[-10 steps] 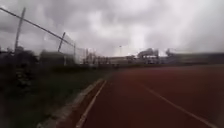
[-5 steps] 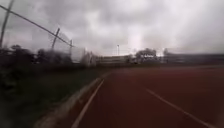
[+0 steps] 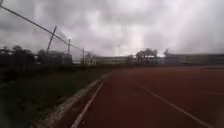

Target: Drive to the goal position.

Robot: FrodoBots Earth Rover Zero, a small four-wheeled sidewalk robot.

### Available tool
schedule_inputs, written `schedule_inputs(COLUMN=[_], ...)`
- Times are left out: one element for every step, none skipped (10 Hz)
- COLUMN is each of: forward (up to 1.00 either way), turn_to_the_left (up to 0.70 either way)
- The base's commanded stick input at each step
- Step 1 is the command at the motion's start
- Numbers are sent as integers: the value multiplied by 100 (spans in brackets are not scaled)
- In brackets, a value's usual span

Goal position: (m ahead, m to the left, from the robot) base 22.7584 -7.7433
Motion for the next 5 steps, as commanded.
schedule_inputs(forward=[70, 70, 70, 70, 70], turn_to_the_left=[0, 0, 0, -26, -26])
